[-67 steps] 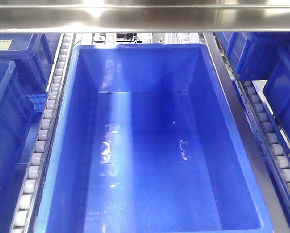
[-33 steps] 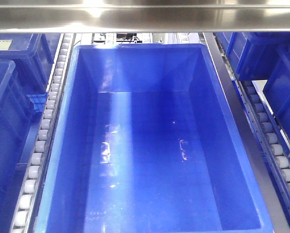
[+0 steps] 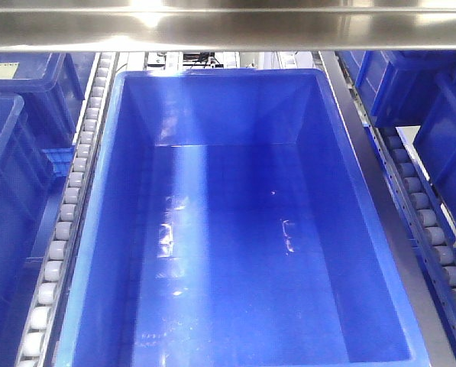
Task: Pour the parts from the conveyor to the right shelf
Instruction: 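Extend the right gripper with the block over the blue bin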
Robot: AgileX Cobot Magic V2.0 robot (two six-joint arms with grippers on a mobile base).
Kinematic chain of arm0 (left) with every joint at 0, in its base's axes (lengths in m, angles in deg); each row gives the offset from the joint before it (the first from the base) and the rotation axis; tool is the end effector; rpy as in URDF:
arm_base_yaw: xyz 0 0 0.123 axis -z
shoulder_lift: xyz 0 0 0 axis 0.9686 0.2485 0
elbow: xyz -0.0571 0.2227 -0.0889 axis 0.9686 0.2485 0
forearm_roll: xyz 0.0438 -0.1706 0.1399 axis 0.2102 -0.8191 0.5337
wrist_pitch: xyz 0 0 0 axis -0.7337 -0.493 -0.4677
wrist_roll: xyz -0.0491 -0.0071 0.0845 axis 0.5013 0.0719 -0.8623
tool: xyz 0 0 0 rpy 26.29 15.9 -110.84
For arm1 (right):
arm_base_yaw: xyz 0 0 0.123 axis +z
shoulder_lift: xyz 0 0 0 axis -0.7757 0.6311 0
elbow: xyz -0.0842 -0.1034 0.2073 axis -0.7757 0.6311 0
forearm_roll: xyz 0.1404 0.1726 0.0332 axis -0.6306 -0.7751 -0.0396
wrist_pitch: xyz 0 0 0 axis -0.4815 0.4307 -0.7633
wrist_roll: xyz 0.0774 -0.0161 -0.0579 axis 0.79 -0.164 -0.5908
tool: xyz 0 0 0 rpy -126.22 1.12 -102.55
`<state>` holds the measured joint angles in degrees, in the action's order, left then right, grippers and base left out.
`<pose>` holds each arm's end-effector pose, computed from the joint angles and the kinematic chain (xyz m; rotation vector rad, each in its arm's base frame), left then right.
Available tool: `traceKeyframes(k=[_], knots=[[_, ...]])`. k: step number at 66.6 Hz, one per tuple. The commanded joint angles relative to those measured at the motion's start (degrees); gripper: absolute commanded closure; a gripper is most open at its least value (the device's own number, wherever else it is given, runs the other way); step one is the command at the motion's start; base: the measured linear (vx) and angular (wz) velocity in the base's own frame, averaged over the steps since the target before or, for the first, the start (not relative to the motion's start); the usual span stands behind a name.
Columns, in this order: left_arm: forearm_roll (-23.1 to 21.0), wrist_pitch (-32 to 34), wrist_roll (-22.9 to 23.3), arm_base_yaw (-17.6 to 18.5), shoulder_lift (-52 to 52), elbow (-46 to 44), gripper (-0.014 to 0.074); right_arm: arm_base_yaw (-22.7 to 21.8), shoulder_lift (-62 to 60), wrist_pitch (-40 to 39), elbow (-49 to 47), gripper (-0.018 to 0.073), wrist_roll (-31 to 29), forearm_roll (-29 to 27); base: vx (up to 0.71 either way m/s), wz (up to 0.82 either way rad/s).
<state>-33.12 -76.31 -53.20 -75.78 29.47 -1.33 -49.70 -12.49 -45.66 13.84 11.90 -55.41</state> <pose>0.0747 0.0004 0.1876 -0.0281 1.6864 -0.0182 0.1382 0.0068 0.2863 -0.0544 1.9710 0.0468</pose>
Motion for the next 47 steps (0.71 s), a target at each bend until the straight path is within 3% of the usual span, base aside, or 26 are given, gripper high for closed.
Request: traceKeyframes(k=[1,22,47], knots=[[-0.45,3.44,0.49,0.37,-0.60,-1.10,0.0603,0.49,6.73,-2.02,-6.26,0.0564,-0.56,-0.39,0.00,0.00],[-0.45,3.44,0.49,0.37,-0.60,-1.10,0.0603,15.90,27.32,3.16,-21.18,0.0564,-2.60,-0.28,0.00,0.00],[-0.45,3.44,0.49,0.37,-0.60,-1.10,0.0603,25.74,51.26,13.84,-38.92,0.0564,-2.39,0.19,0.00,0.00]])
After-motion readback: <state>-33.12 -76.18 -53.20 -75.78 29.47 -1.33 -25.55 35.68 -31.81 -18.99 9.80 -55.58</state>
